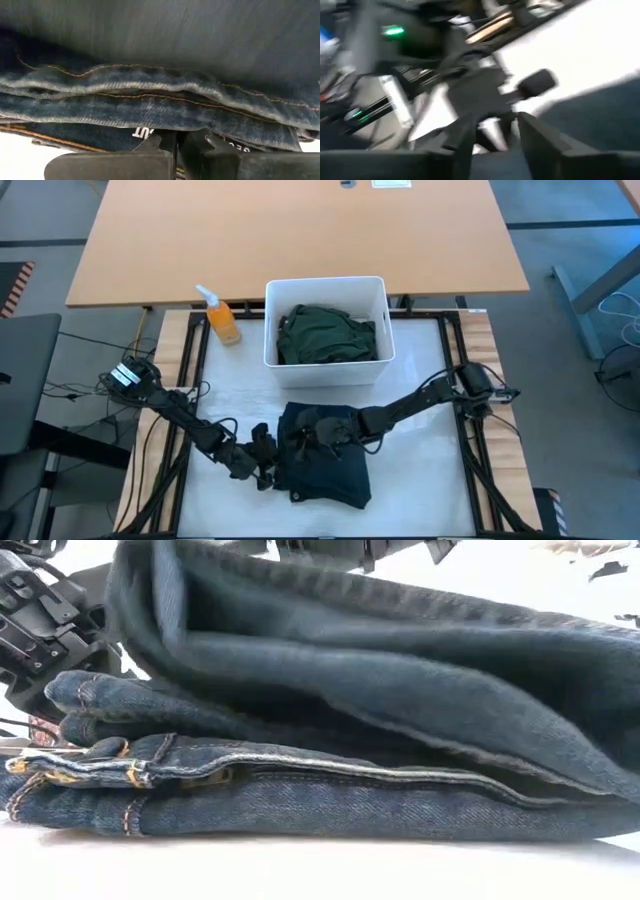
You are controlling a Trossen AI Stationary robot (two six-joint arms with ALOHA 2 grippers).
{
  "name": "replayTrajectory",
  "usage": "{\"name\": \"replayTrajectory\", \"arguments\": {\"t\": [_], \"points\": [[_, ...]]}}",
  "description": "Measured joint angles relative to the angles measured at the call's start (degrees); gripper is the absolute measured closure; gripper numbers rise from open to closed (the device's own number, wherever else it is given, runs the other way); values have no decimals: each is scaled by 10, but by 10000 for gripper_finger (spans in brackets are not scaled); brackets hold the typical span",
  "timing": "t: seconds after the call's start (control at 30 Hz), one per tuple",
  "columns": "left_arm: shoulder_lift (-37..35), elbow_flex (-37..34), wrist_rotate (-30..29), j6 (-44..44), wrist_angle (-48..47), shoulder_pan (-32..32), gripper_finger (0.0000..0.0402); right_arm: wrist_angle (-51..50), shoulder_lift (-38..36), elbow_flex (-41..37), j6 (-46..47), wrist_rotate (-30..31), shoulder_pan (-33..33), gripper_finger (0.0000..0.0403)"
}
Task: Fold laundry
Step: Fold the dark blue jeans
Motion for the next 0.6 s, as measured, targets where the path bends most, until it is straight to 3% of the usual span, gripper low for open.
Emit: {"name": "replayTrajectory", "arguments": {"t": [0.17, 0.23, 0.43, 0.6], "points": [[0, 0, 2, 2, 0, 4, 401, -46, -2, 49, -8, -116, 0, 152], [0, 0, 2, -3, 0, 3, 401, -114, -16, 62, -28, -122, 8, 145], [0, 0, 5, -20, 6, -1, 401, -263, -93, 28, -50, 77, 88, 151], [0, 0, 5, -9, 56, 4, 401, -156, -90, -67, -16, 180, 142, 162]]}}
